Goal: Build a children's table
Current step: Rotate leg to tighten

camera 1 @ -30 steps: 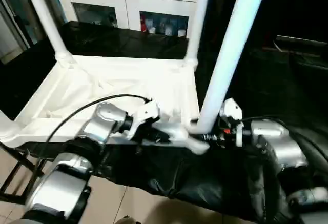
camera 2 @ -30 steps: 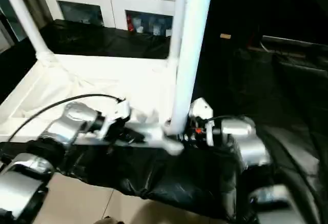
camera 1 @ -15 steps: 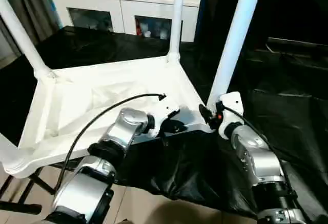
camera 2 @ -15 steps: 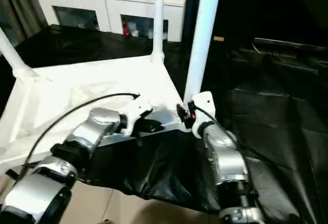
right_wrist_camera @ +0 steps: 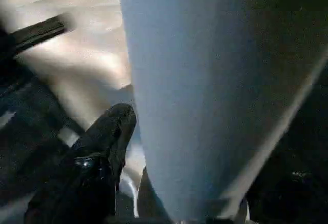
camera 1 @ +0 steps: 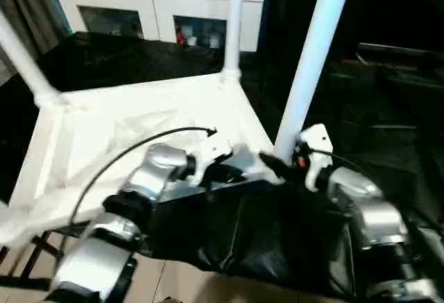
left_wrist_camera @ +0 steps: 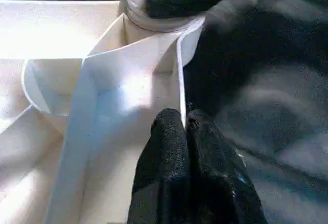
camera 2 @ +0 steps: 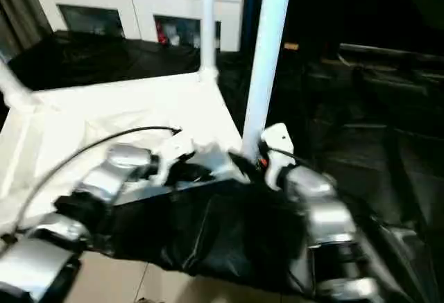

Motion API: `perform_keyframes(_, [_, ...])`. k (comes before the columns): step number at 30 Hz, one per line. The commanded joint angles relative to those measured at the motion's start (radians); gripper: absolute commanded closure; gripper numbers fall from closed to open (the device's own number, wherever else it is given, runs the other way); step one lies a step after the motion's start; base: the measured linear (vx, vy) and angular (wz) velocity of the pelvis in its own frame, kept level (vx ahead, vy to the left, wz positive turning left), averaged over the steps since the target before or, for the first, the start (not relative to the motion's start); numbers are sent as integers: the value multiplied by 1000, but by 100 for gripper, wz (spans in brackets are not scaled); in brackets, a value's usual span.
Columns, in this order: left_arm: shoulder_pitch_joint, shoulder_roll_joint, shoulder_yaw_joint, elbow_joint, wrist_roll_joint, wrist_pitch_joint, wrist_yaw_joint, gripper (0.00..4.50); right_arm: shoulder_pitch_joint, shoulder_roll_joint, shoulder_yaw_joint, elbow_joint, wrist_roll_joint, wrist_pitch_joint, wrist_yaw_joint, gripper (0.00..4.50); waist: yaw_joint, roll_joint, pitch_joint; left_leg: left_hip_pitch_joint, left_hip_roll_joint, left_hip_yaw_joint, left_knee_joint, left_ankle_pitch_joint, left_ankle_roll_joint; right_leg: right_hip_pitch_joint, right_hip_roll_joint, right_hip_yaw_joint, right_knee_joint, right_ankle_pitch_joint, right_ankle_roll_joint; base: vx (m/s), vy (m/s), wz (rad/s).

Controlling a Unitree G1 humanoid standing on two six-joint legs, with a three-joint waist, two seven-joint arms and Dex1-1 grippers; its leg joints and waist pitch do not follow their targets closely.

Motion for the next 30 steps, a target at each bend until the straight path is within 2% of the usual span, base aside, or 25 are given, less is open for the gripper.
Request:
perform_keyframes(1, [-6,-2,-27,-17,4,-18,-46,450,-1,2,73,32,11,-9,115,138,12,-16,-65,-2,53,-13,-45,-150,104,47,-64,41,-41,-89,-261,0,0,0])
perform_keyframes(2, [-7,5,-30,-16,5,-26,-61,450,-5,-14,78,42,11,-17,151,138,15,-20,-67,-4,53,-12,-41,-127,112,48,-63,42,-34,-56,-265,0,0,0])
perform_keyframes(3, [-8,12,-31,-15,2,-30,-86,450,-14,-33,83,61,13,-29,200,138,23,-19,-69,-5,53,-12,-37,-102,125,44,-63,41,-26,-15,-277,0,0,0])
perform_keyframes(5, [-12,25,-37,-10,3,-47,-122,450,-35,-64,93,102,15,-53,282,138,27,-16,-66,-5,55,-11,-35,-121,129,41,-63,37,-29,-43,-288,0,0,0])
perform_keyframes(7, [-15,37,-45,-3,0,-60,-151,450,-59,-85,106,145,18,-76,344,138,31,-16,-60,0,58,-11,-39,-179,103,39,-63,37,-39,-144,-277,0,0,0])
perform_keyframes(8, [-16,41,-49,1,-2,-67,-164,450,-70,-91,111,164,20,-85,365,155,30,-15,-61,0,59,-12,-40,-192,95,39,-65,36,-39,-168,-277,0,0,0])
perform_keyframes(11, [-18,52,-58,10,0,-82,-192,450,-97,-100,131,206,19,-106,421,165,31,-13,-57,4,63,-14,-45,-232,66,36,-63,38,-45,-228,-261,0,0,0])
perform_keyframes(14, [-18,56,-56,13,-1,-83,-206,450,-112,-101,146,232,6,-125,448,196,32,-14,-59,4,62,-14,-45,-227,59,37,-64,38,-42,-210,-264,0,0,0])
perform_keyframes(20, [-33,64,-54,40,4,-100,-212,450,-141,-84,169,285,5,-147,493,201,36,-12,-64,2,60,-13,-40,-191,71,39,-63,37,-35,-158,-280,0,0,0])
perform_keyframes(26, [-31,59,-46,45,0,-80,-200,450,-125,-52,170,297,18,-152,483,202,36,-7,-62,3,61,-14,-42,-216,60,40,-62,36,-37,-173,-280,0,0,0])
perform_keyframes(28, [-31,50,-38,45,4,-59,-157,450,-106,-30,149,272,34,-130,429,202,35,-6,-60,4,61,-14,-44,-231,54,39,-62,37,-40,-191,-277,0,0,0])
perform_keyframes(30, [-38,32,-26,52,15,-22,-79,450,-92,4,121,264,15,-131,292,202,34,-6,-57,4,62,-15,-48,-251,37,37,-62,39,-43,-232,-263,0,0,0])
